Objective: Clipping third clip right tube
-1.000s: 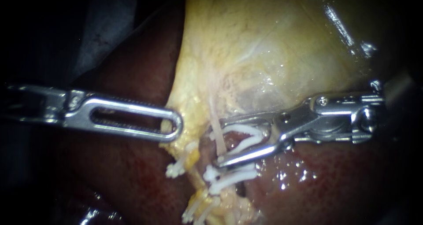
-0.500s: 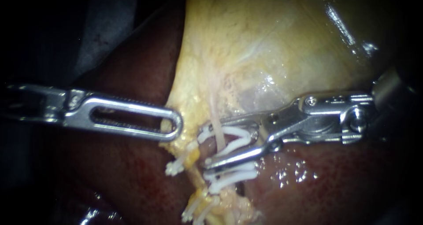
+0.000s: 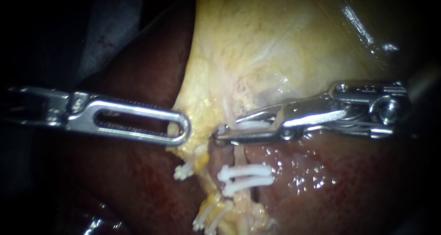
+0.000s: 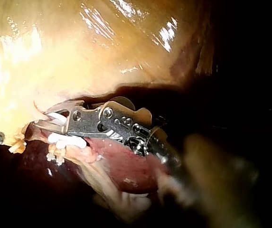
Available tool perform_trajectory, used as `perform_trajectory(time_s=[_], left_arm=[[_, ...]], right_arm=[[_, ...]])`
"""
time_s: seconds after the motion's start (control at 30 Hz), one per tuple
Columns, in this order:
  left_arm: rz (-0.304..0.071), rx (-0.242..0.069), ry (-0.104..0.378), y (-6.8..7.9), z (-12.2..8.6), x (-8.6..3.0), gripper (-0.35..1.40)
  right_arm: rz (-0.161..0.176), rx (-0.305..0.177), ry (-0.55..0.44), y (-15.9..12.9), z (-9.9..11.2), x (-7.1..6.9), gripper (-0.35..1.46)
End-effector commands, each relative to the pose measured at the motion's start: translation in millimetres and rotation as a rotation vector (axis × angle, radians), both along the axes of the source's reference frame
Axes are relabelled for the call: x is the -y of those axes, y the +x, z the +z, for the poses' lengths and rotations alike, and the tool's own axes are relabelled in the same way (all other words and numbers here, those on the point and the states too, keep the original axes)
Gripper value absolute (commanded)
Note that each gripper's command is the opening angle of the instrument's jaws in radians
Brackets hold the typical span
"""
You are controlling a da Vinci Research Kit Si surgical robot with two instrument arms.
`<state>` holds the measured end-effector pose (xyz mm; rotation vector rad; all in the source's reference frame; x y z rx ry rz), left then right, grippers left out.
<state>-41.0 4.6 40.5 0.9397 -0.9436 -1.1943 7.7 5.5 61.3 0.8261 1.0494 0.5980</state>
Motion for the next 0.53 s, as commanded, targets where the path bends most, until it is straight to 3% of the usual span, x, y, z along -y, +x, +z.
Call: perform_trajectory(time_s=[0.03, 0.53], left_arm=[[0.0, 0.0, 0.0, 0.0, 0.0, 0.0, -0.35], [0.0, 0.0, 0.0, 0.0, 0.1, -0.1, -0.35]], right_arm=[[-0.002, -0.001, 0.005, 0.1, 0.1, 0.3, -0.35], [-0.002, 0.001, 0.018, 0.1, 0.5, 0.9, -0.35]])
